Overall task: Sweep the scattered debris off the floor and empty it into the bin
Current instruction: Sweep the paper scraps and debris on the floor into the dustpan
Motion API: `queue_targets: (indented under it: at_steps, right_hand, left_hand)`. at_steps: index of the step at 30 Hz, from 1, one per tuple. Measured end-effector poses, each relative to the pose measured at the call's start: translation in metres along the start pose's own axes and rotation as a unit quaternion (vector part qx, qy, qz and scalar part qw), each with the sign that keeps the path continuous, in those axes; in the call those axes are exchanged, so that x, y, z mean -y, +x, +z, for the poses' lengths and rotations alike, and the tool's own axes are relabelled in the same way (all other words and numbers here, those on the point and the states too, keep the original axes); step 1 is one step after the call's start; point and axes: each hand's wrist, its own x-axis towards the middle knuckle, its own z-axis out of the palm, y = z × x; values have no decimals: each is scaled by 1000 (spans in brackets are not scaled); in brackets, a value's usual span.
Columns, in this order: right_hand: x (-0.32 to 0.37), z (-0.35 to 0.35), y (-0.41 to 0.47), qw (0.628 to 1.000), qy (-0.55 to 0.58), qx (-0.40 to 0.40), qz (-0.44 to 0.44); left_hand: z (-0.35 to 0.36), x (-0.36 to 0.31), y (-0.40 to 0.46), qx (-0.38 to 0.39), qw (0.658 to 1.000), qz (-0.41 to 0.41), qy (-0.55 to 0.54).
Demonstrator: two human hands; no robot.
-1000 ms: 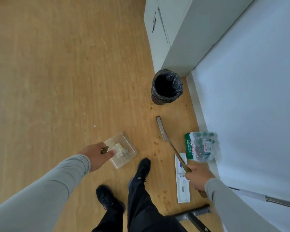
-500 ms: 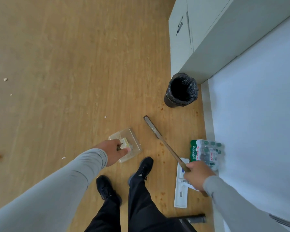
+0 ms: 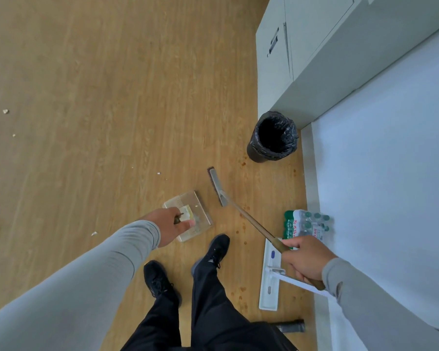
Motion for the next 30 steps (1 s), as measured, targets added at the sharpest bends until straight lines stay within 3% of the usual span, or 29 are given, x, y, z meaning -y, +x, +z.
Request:
queue_targets:
  at_steps: [7, 10, 22, 30]
  right_hand:
    - [38, 63, 7, 995, -83, 42, -28]
    - [47, 53, -3, 995, -78, 57, -28]
    - [85, 33, -72, 995, -67, -32, -69]
    - [172, 52, -46, 972, -195, -56, -122]
  left_hand:
    - [6, 23, -2, -14, 999, -6, -46]
    - [3, 29, -5, -19, 999, 1, -50]
    - [-1, 111, -68, -75, 985, -32, -153]
    - [-13, 165, -76, -121, 958, -96, -244]
